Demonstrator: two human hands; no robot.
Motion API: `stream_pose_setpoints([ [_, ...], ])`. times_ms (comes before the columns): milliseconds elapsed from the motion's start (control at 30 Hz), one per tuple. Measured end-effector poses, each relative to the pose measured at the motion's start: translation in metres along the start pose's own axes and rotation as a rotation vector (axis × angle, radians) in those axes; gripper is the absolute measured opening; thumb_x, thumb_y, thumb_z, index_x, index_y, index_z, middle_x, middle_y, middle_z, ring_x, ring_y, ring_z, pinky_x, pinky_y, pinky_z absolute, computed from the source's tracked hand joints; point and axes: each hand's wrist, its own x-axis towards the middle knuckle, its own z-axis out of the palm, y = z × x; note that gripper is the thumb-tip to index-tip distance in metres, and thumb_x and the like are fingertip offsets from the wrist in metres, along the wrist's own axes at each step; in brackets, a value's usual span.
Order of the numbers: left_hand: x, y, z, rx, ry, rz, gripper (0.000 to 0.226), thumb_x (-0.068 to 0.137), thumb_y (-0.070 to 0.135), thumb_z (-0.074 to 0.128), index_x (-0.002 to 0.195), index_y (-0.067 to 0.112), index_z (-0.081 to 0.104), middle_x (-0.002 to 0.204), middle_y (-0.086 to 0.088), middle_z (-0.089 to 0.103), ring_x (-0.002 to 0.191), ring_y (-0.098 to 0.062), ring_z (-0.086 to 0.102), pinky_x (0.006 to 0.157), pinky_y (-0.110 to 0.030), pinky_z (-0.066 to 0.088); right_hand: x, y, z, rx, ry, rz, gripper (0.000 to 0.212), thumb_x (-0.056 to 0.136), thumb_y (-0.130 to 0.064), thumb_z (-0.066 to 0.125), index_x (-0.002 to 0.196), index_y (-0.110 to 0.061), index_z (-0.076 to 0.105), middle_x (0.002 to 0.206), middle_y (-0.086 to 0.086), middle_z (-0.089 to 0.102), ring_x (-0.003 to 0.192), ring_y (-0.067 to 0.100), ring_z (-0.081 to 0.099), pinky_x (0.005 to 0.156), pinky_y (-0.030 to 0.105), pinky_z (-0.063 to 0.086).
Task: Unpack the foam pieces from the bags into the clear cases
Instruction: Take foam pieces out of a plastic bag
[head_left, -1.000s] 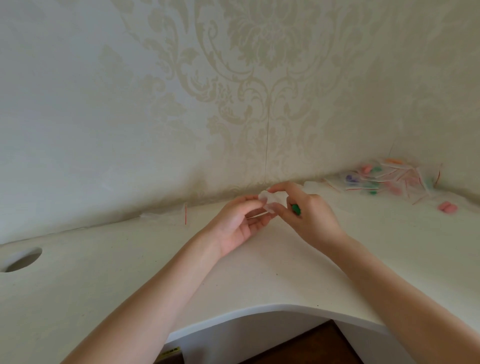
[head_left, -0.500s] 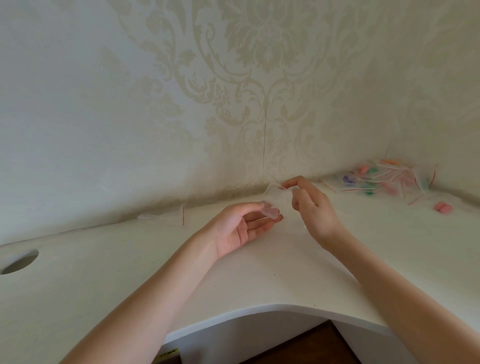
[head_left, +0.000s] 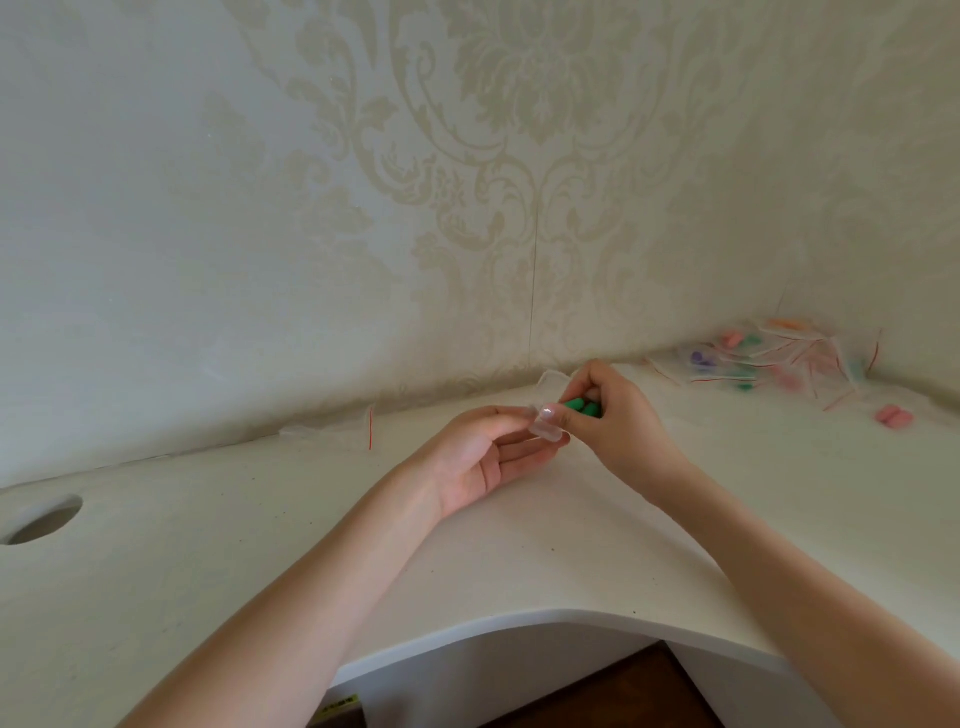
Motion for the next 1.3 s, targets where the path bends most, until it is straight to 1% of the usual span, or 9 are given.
stream_pose_setpoints([
  [133,-0.003,-0.002,0.006,0.054,-0.043,0.004,0.017,0.089,0.001,0.053,0.091,-0.001,0.070,0.094,-0.013,0.070,0.094,-0.021,0.068,0.087,-0.028,0.055,-0.001,-0.002,0.000,0.045,0.007,-0.020,0.021,0.073,-0.017,0.079,0.077,-0.008,0.061,0.062,0.000,0.052,0.048,0.000,0.044,0.047,0.013,0.039],
  [300,-0.004,-0.002,0.007,-0.023,-0.049,0.006,0.028,0.093,0.001,0.048,0.082,0.005,0.074,0.089,-0.014,0.071,0.086,-0.021,0.070,0.084,-0.029,0.056,-0.002,0.001,0.003,0.022,-0.028,-0.024,0.010,0.082,-0.016,0.072,0.073,-0.016,0.067,0.072,0.018,0.064,0.063,0.017,0.055,0.061,0.036,0.051],
  [433,-0.002,-0.004,0.007,-0.046,-0.021,0.015,0.017,0.095,0.004,0.047,0.090,0.002,0.063,0.090,-0.015,0.070,0.086,-0.023,0.070,0.083,-0.031,0.056,-0.002,0.002,0.006,0.041,-0.013,-0.018,0.016,0.092,-0.016,0.059,0.077,-0.019,0.064,0.065,-0.004,0.064,0.058,0.003,0.057,0.058,0.019,0.048],
  [700,0.000,-0.005,0.006,-0.023,-0.021,0.043,0.006,0.094,0.006,0.052,0.097,0.004,0.056,0.098,-0.017,0.070,0.086,-0.022,0.070,0.079,-0.030,0.058,-0.006,0.001,0.009,0.015,0.029,-0.009,0.020,0.088,-0.019,0.064,0.072,-0.018,0.052,0.065,-0.003,0.063,0.058,0.008,0.054,0.056,0.020,0.045],
  [800,-0.001,-0.008,0.009,0.079,0.018,0.127,0.017,0.088,0.002,0.061,0.102,0.005,0.051,0.101,-0.018,0.069,0.091,-0.024,0.069,0.078,-0.030,0.057,-0.006,0.000,0.009,0.033,0.050,-0.017,0.026,0.089,-0.016,0.064,0.067,-0.020,0.052,0.056,-0.013,0.056,0.052,0.001,0.046,0.051,0.013,0.039],
  [967,0.004,-0.012,0.008,0.117,0.150,0.173,0.019,0.085,-0.001,0.061,0.097,0.006,0.048,0.089,-0.017,0.072,0.089,-0.025,0.071,0.077,-0.031,0.057,-0.007,-0.006,0.010,0.085,-0.027,-0.006,0.029,0.098,-0.011,0.044,0.076,-0.004,0.062,0.065,-0.006,0.055,0.054,-0.004,0.049,0.054,0.008,0.039],
  [1067,0.008,-0.009,0.004,0.060,0.194,0.148,0.024,0.083,-0.004,0.059,0.104,0.002,0.051,0.094,-0.019,0.070,0.089,-0.025,0.071,0.073,-0.029,0.058,-0.006,-0.007,0.008,0.139,-0.060,0.014,0.037,0.093,0.005,0.032,0.079,-0.009,0.063,0.071,-0.003,0.053,0.054,-0.004,0.047,0.054,0.008,0.037],
  [1233,0.008,-0.008,0.002,0.010,0.210,0.153,0.018,0.083,-0.008,0.056,0.096,0.002,0.050,0.102,-0.023,0.068,0.091,-0.027,0.070,0.077,-0.032,0.058,-0.003,-0.001,0.009,0.134,-0.044,-0.005,0.024,0.093,0.005,0.045,0.099,-0.015,0.056,0.100,-0.001,0.060,0.076,0.001,0.063,0.067,0.013,0.048],
  [1300,0.008,-0.008,0.003,0.024,0.211,0.159,0.012,0.083,-0.009,0.055,0.087,0.002,0.052,0.093,-0.017,0.070,0.088,-0.026,0.071,0.079,-0.032,0.058,-0.002,0.001,0.009,0.173,0.009,0.009,0.019,0.089,0.002,0.057,0.094,-0.017,0.055,0.095,0.000,0.063,0.080,0.008,0.068,0.069,0.020,0.053],
])
